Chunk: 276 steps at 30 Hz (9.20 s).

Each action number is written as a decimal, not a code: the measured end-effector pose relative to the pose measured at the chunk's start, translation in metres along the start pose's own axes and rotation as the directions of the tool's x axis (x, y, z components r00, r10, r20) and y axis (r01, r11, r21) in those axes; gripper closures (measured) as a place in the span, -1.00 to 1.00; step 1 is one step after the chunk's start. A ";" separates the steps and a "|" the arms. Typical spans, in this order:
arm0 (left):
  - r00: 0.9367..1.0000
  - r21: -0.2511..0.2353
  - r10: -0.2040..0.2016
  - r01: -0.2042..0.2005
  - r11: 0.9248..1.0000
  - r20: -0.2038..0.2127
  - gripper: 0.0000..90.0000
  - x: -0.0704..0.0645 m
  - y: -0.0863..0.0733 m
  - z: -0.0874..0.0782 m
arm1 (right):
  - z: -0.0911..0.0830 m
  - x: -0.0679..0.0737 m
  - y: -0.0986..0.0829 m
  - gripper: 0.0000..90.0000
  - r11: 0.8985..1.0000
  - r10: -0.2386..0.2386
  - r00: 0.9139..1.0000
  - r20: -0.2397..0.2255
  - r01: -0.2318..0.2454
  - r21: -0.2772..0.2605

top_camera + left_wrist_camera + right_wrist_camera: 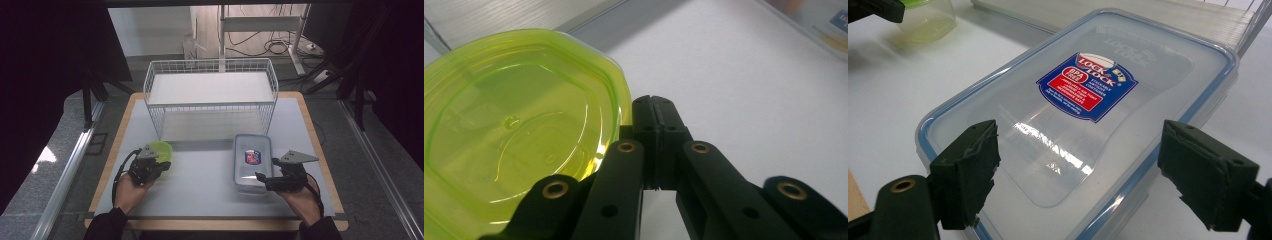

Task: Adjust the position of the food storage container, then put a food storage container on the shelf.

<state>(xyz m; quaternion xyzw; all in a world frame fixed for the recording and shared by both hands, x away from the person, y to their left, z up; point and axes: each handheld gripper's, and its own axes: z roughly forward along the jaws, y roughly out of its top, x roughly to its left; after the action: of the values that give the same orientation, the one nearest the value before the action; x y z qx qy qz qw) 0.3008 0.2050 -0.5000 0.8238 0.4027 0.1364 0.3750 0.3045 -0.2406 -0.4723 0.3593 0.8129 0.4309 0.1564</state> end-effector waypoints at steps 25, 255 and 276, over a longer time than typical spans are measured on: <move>0.984 -0.111 0.139 -0.127 0.986 0.112 -0.41 -0.052 -0.010 0.006 | -0.026 -0.026 -0.015 0.82 0.992 0.032 0.998 0.055 -0.038 0.117; 0.889 0.019 -0.126 0.130 0.991 0.441 -0.06 -0.039 0.005 0.026 | 0.020 0.005 -0.004 -0.01 0.953 0.285 0.906 -0.314 -0.234 0.191; 0.903 -0.060 -0.195 0.235 0.970 0.382 0.13 -0.037 0.012 0.018 | 0.020 0.008 -0.004 0.10 0.939 0.341 0.893 -0.294 -0.311 0.144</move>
<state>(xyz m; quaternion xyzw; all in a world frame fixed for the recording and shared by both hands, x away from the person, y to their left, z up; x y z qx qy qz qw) 0.2935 0.1625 -0.5006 0.7641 0.4049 -0.0439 0.5002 0.3086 -0.2250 -0.4861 0.4241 0.7747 0.4643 -0.0668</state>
